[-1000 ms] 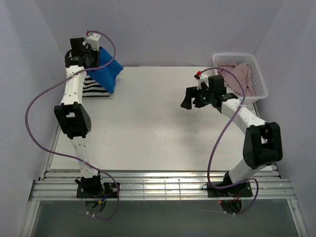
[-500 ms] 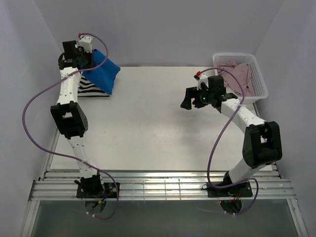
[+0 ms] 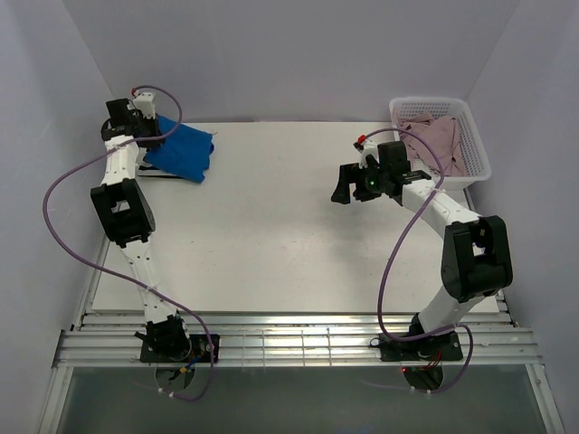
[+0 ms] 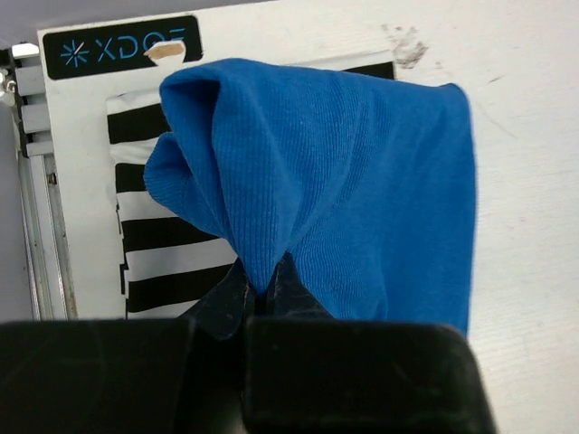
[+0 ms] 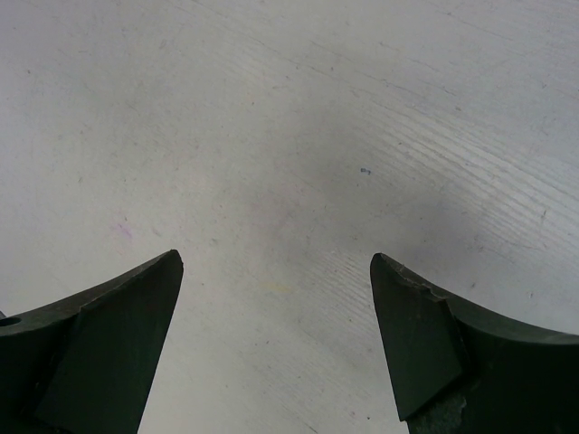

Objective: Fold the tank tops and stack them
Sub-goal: Neatly place the folded tank top to the corner, then grab the tank top from the pile

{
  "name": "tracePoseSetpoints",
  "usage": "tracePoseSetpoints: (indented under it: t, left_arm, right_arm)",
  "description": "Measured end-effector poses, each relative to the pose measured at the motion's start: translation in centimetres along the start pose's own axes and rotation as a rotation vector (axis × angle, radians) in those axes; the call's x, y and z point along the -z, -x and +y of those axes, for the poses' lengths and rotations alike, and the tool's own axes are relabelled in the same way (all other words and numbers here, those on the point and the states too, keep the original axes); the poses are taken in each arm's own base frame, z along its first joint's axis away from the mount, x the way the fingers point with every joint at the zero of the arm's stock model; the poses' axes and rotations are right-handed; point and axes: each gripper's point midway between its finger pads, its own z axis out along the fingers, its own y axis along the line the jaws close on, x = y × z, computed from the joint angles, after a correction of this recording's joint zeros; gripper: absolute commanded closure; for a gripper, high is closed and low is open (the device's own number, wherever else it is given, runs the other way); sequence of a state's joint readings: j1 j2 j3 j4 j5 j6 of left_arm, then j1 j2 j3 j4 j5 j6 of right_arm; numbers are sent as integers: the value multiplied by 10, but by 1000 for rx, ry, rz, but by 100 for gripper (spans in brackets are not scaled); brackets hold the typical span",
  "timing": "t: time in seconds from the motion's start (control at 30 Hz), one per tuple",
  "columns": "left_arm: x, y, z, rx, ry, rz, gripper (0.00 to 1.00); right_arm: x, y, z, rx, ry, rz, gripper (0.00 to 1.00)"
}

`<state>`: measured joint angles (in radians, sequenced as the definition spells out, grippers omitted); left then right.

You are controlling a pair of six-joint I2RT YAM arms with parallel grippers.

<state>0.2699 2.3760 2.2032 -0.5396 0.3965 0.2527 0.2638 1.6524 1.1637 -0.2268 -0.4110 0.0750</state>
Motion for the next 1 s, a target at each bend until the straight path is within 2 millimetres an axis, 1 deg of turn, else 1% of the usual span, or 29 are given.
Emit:
tracePoseSetpoints:
  t: [0.03,0.07,0.13,0.17,0.23,0.3,0.4,0.43,0.5,0.57,0.6,0.63,0.7,0.73,0.77,0.8,0.87,0.93,1.0]
  left_arm:
    - [-2,-4,5,5,8,2,100]
    - [-6,-8,10,9,16,5,82]
    - [-11,-15,19,10,43,13,32]
    - [-12,-18,24,10,60,18,2]
    - [-13,-21,32,26,98,24,2]
    - [-11,-18,40,27,141,23,2]
    - [-6,-7,52,33,211,-1,2]
    - [-3,-3,55,44,234,-10,2]
    - [4,5,58,76,269,-25,2]
    - [15,18,58,123,291,-54,2]
    - [21,24,55,147,293,-71,2]
    - [29,31,52,173,292,-88,2]
    - [50,46,39,231,272,-125,2]
    - [61,54,32,261,255,-152,2]
    - [73,61,23,290,236,-178,2]
    - [86,66,12,324,205,-196,2]
    - [103,74,-8,369,145,-234,2]
    - [116,72,-30,420,80,-250,2]
    - [120,61,-49,461,28,-256,2]
  right_arm:
    - [0,-1,0,-2,-3,4,10]
    - [0,-2,-1,-4,-6,7,10]
    - [0,-2,-2,-5,-12,9,10]
    - [0,-2,-2,-5,-14,9,10]
    - [1,0,-3,-5,-22,9,10]
    - [3,5,-4,-4,-34,5,10]
    - [9,22,-8,1,-76,-21,10]
    - [13,30,-10,0,-95,-35,10]
    - [24,54,-17,-9,-144,-80,10]
    - [43,86,-35,-20,-221,-152,10]
    - [53,102,-47,-31,-264,-193,10]
    - [62,114,-59,-47,-306,-223,10]
    - [84,142,-94,-92,-403,-292,10]
    - [89,151,-109,-112,-446,-311,10]
    - [100,159,-135,-147,-501,-326,10]
    - [104,166,-156,-165,-543,-336,10]
    - [106,172,-199,-202,-623,-332,10]
    - [101,176,-237,-227,-689,-326,10]
    - [90,174,-271,-250,-735,-311,10]
